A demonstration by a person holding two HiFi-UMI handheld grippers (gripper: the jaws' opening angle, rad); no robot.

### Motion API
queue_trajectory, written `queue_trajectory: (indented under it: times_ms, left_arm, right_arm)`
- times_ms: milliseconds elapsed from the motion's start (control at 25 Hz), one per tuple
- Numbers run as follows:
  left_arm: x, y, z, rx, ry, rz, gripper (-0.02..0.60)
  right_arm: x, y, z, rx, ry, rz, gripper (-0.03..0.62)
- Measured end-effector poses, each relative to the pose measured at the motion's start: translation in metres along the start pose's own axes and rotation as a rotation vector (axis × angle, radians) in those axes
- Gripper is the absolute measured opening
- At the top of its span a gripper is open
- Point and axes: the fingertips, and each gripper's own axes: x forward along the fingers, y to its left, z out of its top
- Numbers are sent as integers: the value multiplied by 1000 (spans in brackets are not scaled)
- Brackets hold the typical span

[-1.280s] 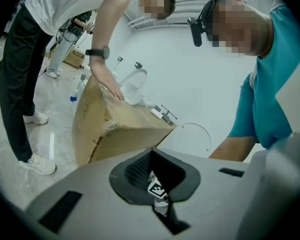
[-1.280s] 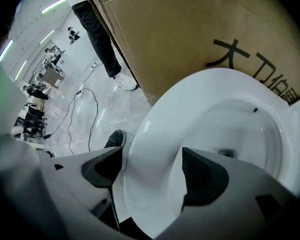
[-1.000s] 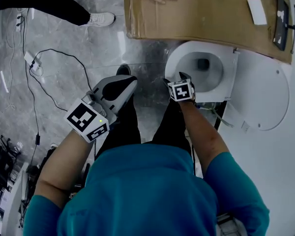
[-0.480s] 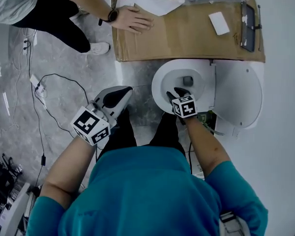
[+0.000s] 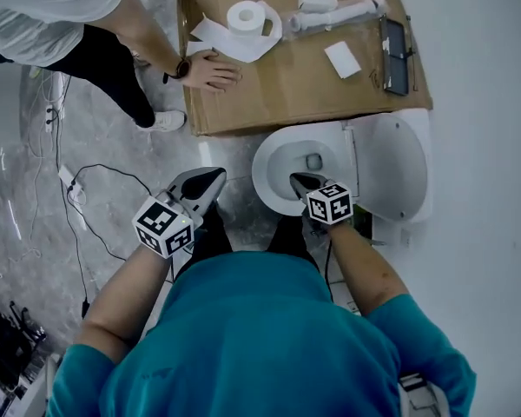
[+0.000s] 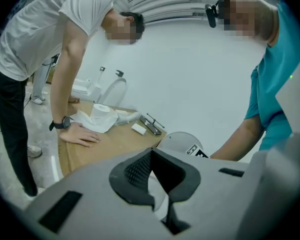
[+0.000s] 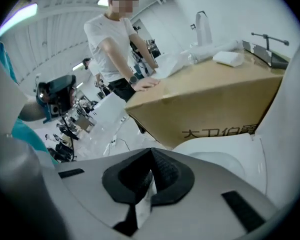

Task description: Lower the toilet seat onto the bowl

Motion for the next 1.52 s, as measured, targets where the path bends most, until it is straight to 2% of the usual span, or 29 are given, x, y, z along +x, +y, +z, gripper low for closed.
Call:
queue_trajectory:
  times_ms: [240, 400, 600, 1000, 1240, 1520]
  left_arm:
    - [10, -25, 31, 33, -15, -35, -6]
    - [24, -42, 49, 54, -32, -59, -6]
    - [38, -67, 65, 80, -36, -107, -6]
    - [52, -91, 96, 102, -51, -160, -6]
    - [59, -99, 104, 108, -54, -181, -6]
    - [65, -112, 106, 124, -53, -208, -6]
  right_arm:
    - [-70, 34, 62, 32, -188, 163, -2]
    - [-119, 47, 101, -5, -296, 216, -2]
    - [-169, 49, 126, -7, -404, 200, -2]
    - [-233, 44, 152, -50, -525, 119, -2]
    - [-254, 48, 169, -88, -568, 96, -2]
    - [-262, 47, 163, -83, -586, 83, -2]
